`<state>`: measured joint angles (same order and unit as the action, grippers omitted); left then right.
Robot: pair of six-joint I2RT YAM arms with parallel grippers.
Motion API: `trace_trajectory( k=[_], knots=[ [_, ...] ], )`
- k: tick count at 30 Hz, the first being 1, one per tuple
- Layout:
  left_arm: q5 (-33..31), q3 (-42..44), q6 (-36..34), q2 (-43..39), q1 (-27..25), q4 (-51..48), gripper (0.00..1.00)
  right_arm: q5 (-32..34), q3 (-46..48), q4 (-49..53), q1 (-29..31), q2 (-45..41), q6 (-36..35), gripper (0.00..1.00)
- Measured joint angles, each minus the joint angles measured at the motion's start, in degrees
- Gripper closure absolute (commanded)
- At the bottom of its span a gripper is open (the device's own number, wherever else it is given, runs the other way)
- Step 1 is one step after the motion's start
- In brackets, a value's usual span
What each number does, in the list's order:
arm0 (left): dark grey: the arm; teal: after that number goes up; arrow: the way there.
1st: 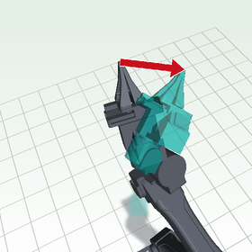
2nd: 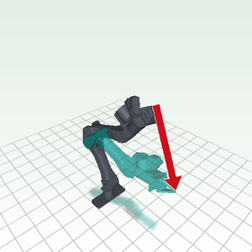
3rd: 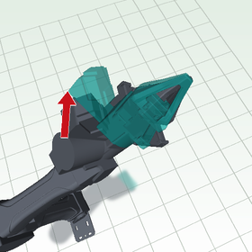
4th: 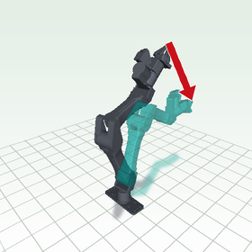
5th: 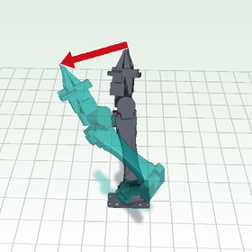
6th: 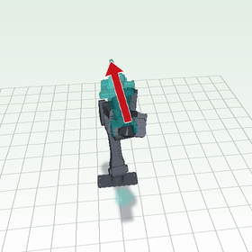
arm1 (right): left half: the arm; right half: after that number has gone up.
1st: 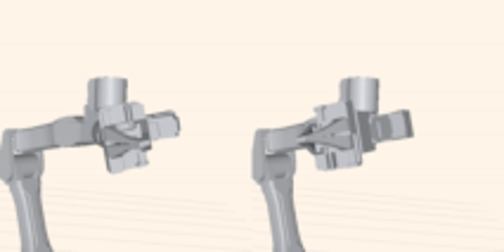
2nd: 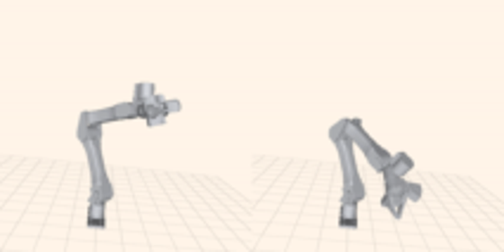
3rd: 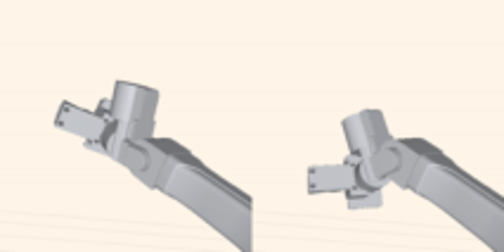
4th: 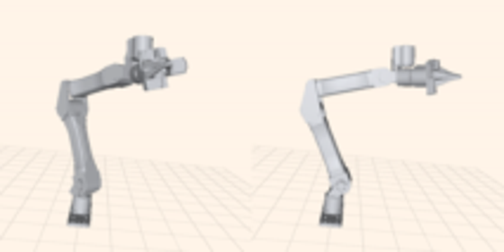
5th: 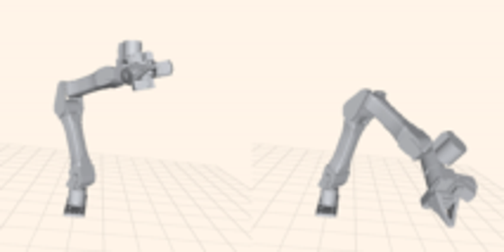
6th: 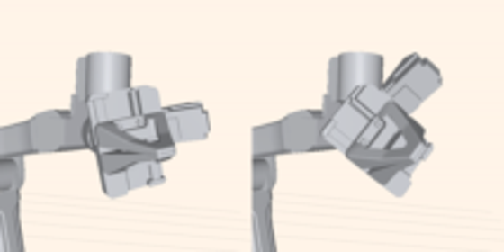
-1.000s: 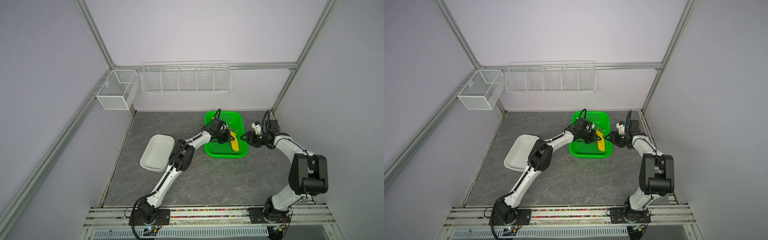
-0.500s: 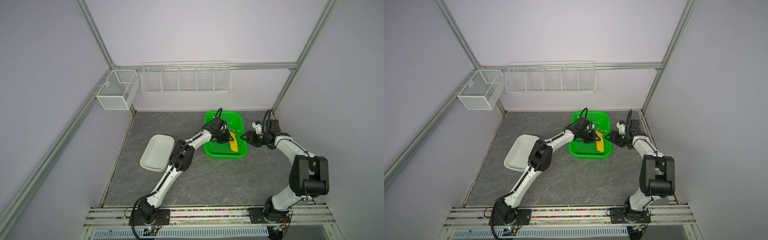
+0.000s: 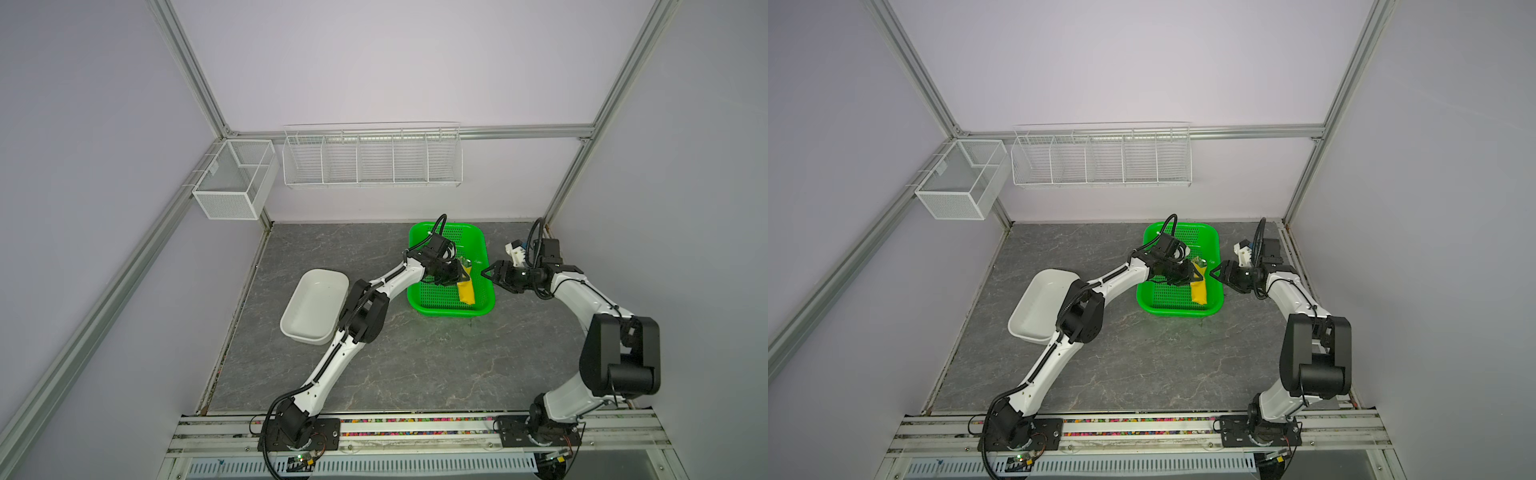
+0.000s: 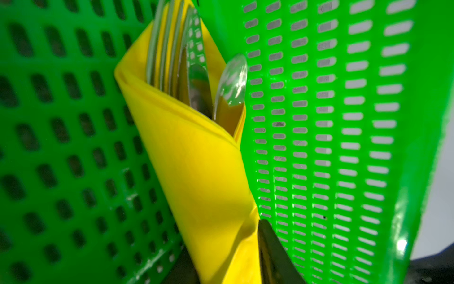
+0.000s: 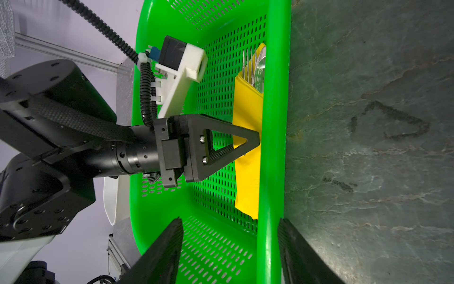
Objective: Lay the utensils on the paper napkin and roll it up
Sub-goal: 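Open the left gripper to release the roll in the basket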
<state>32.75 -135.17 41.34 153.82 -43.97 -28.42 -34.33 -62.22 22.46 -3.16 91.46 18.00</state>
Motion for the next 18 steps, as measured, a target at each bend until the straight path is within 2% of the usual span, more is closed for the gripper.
trace_trajectory(
  k=[3, 7, 18],
  knots=[
    [-0.2, 0.0, -0.1, -0.2, -0.1, -0.2, 0.60, 0.0, 0.0, 0.0, 0.0, -0.1, 0.0, 0.35],
    [-1.4, 0.1, -0.7, -0.7, -0.3, -0.7, 0.49, 0.0, 0.0, 0.0, 0.0, -0.1, 0.0, 0.35],
    [-4.5, 1.2, -2.9, -2.8, -0.4, -3.7, 0.43, 1.3, 0.0, 0.6, 0.0, -2.7, 0.0, 0.35]
  ],
)
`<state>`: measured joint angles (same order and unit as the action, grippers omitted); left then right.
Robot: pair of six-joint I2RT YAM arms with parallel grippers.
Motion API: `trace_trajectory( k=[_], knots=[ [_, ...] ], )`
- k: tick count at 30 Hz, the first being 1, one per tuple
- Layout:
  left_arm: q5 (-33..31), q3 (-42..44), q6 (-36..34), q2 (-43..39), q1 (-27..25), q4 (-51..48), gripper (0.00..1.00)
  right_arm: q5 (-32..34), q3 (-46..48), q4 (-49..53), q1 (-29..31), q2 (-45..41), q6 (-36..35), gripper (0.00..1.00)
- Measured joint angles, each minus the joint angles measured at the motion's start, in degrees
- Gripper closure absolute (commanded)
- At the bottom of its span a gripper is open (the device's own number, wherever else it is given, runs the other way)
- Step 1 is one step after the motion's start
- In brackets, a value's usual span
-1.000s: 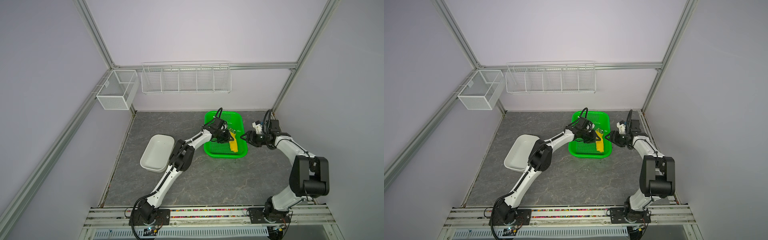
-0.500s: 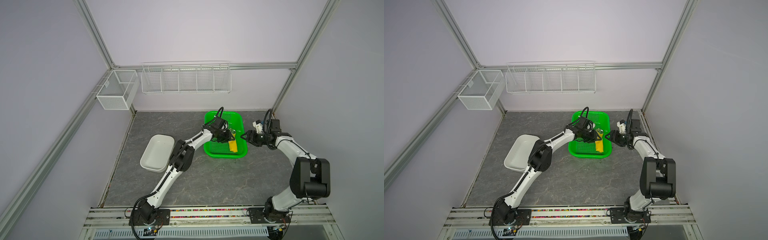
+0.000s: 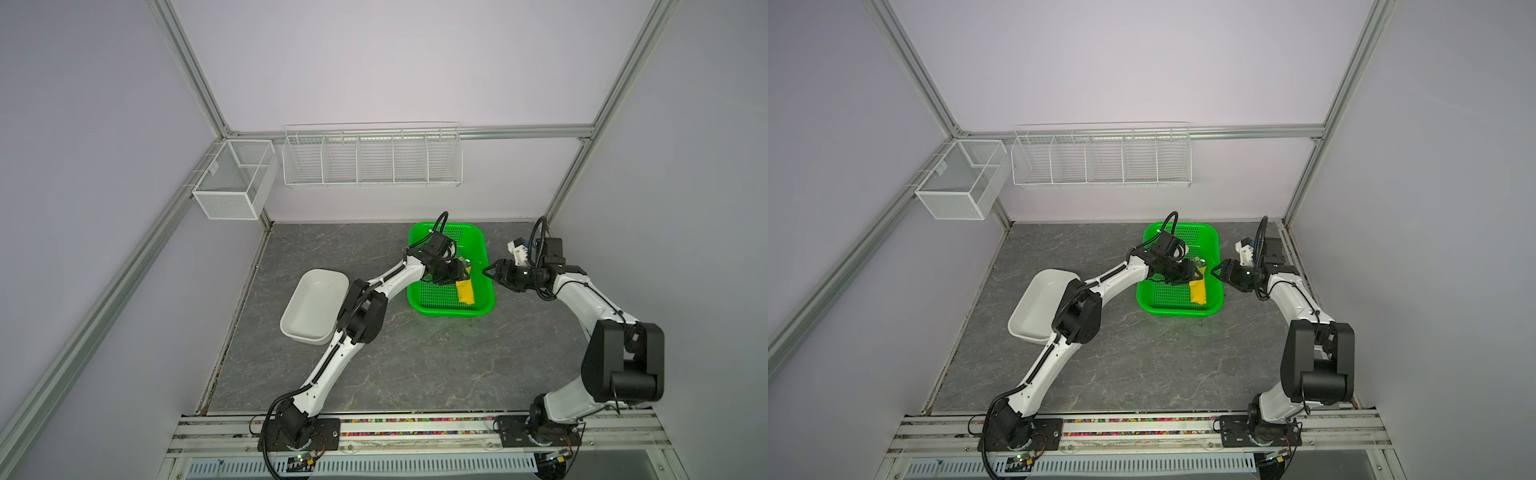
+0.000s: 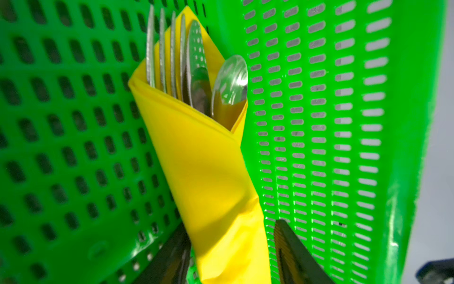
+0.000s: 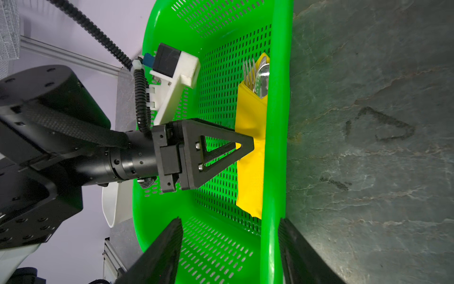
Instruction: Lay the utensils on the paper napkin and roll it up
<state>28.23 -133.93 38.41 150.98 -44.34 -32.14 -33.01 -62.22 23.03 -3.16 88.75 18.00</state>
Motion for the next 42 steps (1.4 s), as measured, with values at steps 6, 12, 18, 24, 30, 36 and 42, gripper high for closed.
trace_trajectory(
  k=[6, 12, 18, 24, 30, 36, 42],
  knots=[
    [-1.4, 2.2, -1.6, -2.3, -0.1, -1.3, 0.34, 2.3, 0.3, 0.7, -0.1, -3.1, 0.0, 0.32],
    [-5.1, 10.6, -4.8, -10.7, -0.5, -1.5, 0.30, 11.0, 2.0, 2.3, -0.5, -10.4, -0.5, 0.27],
    [-11.3, 28.7, -8.9, -29.2, -1.1, 6.1, 0.27, 27.8, 7.2, 1.7, -0.6, -24.5, -1.4, 0.25],
    [-23.5, 51.6, -14.9, -52.0, -1.1, 18.6, 0.14, 43.3, 19.9, -7.3, -0.8, -40.9, -5.7, 0.10],
    [-39.9, 76.8, -18.7, -70.9, 1.8, 29.2, 0.00, 51.2, 31.0, -14.7, -0.8, -41.7, -10.6, 0.07],
    [-52.7, 95.7, -21.4, -82.9, 15.1, 33.3, 0.00, 50.9, 40.5, -25.7, -0.9, -38.2, -12.3, 0.08],
    [-56.3, 106.4, -25.2, -91.1, 33.6, 36.7, 0.00, 48.0, 45.0, -39.3, -0.4, -30.3, -14.6, 0.10]
  ],
)
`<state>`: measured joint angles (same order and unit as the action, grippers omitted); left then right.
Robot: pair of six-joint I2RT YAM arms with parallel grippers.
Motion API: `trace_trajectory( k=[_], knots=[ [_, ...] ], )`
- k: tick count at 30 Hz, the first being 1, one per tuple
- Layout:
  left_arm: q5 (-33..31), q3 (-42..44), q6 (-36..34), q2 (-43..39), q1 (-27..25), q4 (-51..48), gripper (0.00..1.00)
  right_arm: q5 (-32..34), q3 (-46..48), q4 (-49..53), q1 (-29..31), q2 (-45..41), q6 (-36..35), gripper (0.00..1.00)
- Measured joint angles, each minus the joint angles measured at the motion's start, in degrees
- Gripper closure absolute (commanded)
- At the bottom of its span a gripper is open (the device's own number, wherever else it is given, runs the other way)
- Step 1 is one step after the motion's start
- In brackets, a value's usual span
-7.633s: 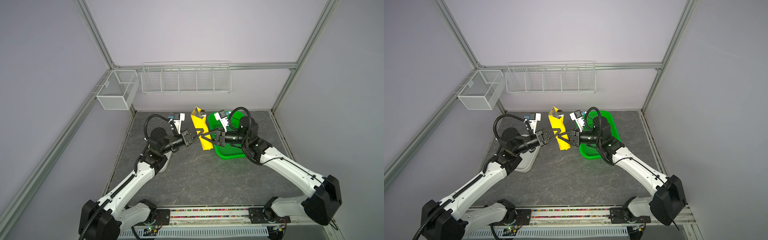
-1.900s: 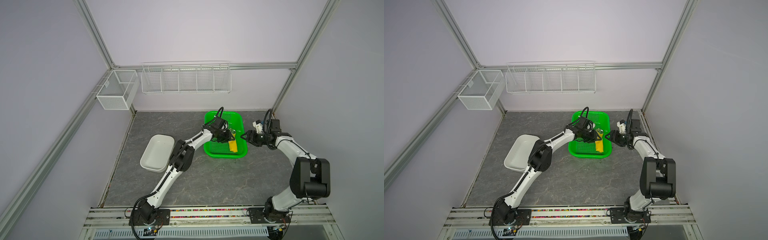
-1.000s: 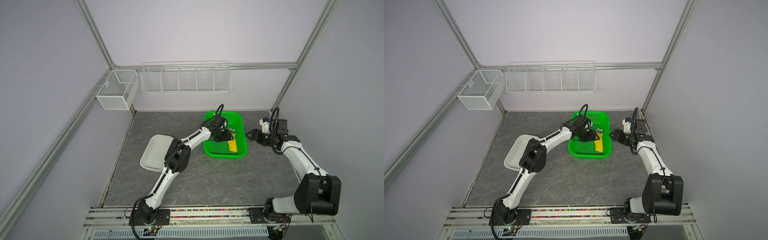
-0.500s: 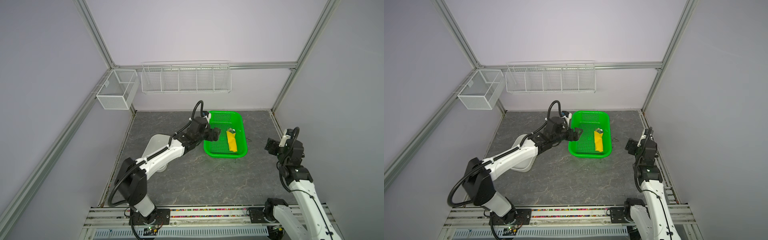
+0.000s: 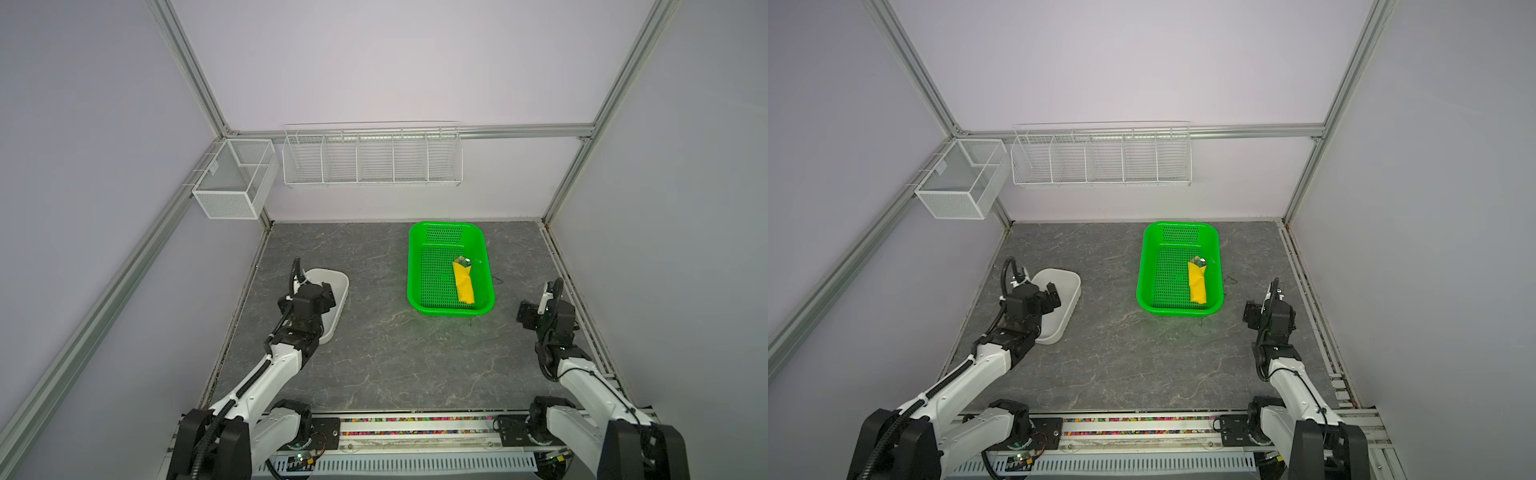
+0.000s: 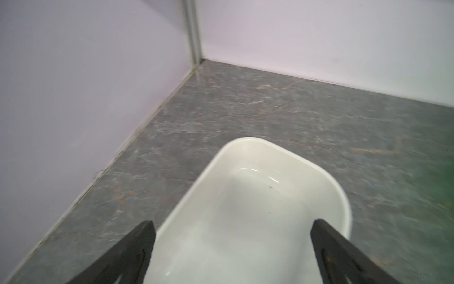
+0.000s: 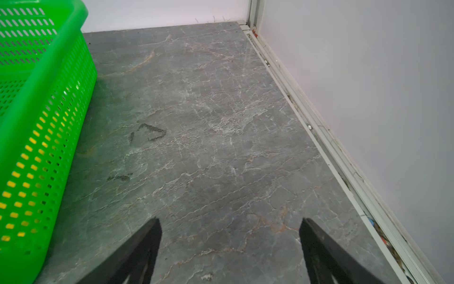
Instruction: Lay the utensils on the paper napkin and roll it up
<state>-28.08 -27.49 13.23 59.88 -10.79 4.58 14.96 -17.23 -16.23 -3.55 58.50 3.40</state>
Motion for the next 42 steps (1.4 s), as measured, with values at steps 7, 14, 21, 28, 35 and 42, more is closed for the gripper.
trace_trajectory(
  k=[7, 14, 21, 28, 35, 42],
  knots=[
    [2.1, 3.1, -2.9, 6.3, 9.1, 11.4, 0.00, -4.3, 0.3, -14.4, 3.1, 10.9, -2.2, 0.11],
    [5.5, 4.8, -6.6, 14.1, 9.2, 23.1, 0.01, -6.7, 0.4, -28.9, 5.3, 20.3, -4.5, 0.10],
    [12.9, 5.7, -8.2, 17.7, 9.4, 34.2, 0.01, -3.8, 4.7, -44.5, 5.6, 30.8, -4.9, 0.01],
    [16.9, 9.2, -9.6, 28.3, 9.4, 47.0, 0.01, 1.8, -2.3, -40.5, 5.5, 30.1, -3.1, 0.11],
    [15.2, 6.6, -9.0, 27.8, 9.4, 47.2, 0.01, 2.6, -3.1, -38.0, 5.5, 30.1, -3.0, 0.11],
    [19.2, 6.3, -10.7, 28.2, 9.4, 46.8, 0.01, 3.1, -3.1, -37.5, 5.5, 30.1, -3.0, 0.12]
  ],
)
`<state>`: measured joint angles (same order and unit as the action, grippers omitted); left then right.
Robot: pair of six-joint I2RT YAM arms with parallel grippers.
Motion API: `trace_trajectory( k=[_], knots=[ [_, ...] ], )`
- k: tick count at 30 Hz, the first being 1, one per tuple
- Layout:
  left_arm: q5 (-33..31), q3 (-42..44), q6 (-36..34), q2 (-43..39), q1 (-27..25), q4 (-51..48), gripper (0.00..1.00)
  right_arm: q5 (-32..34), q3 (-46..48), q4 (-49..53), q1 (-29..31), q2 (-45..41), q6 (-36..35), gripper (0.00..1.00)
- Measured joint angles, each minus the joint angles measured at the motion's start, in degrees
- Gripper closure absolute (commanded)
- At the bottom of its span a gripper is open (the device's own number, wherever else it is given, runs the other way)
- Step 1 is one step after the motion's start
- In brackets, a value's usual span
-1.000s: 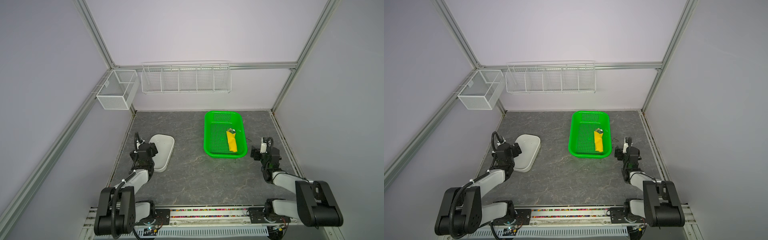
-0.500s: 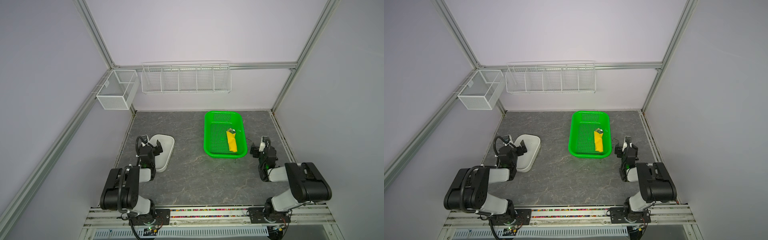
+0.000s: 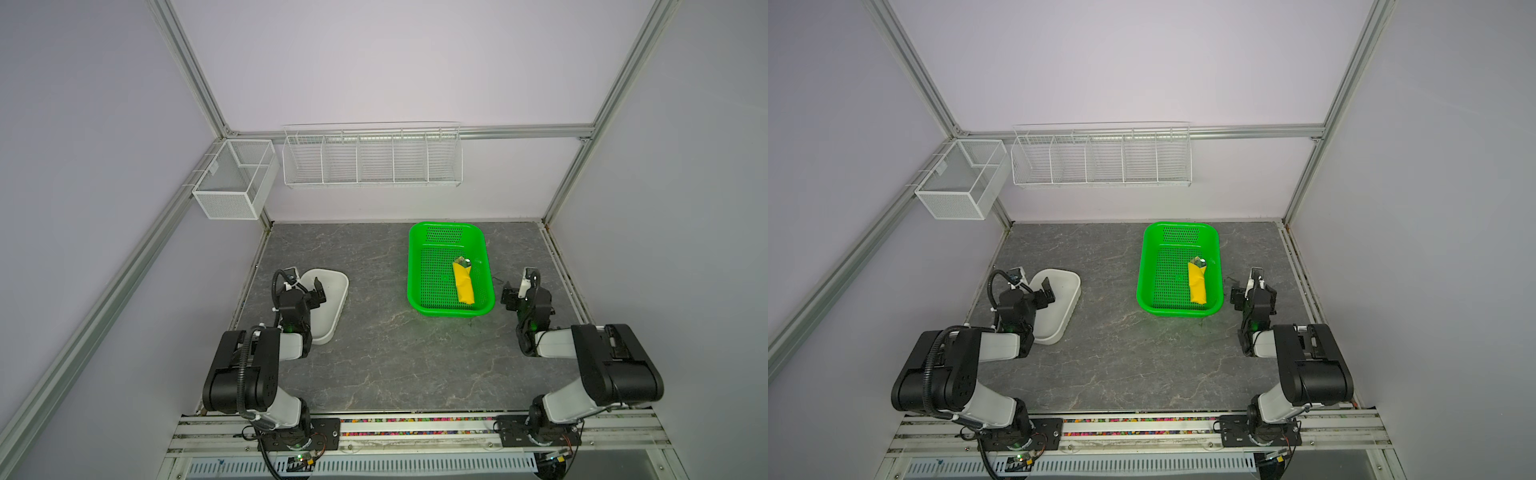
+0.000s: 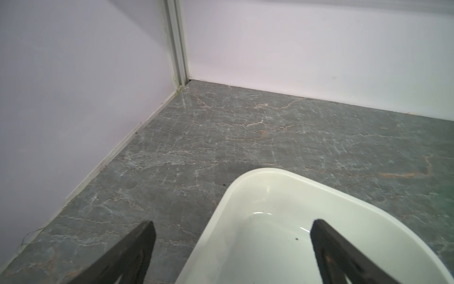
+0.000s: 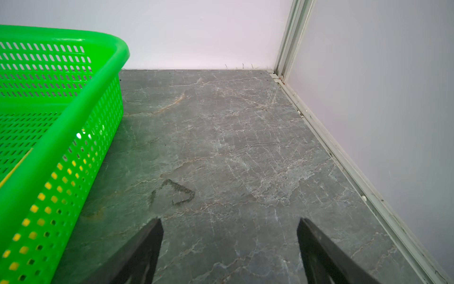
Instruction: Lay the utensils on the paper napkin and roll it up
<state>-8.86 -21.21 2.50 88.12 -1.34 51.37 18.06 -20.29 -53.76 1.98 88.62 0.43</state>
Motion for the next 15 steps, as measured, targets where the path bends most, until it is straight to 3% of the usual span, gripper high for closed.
trace_trajectory(
  k=[15],
  knots=[
    [2.8, -0.4, -1.1, 0.1, 0.0, -0.7, 0.01, 0.2, 0.0, 0.0, 0.1, 0.0, 0.0, 0.12]
  ],
)
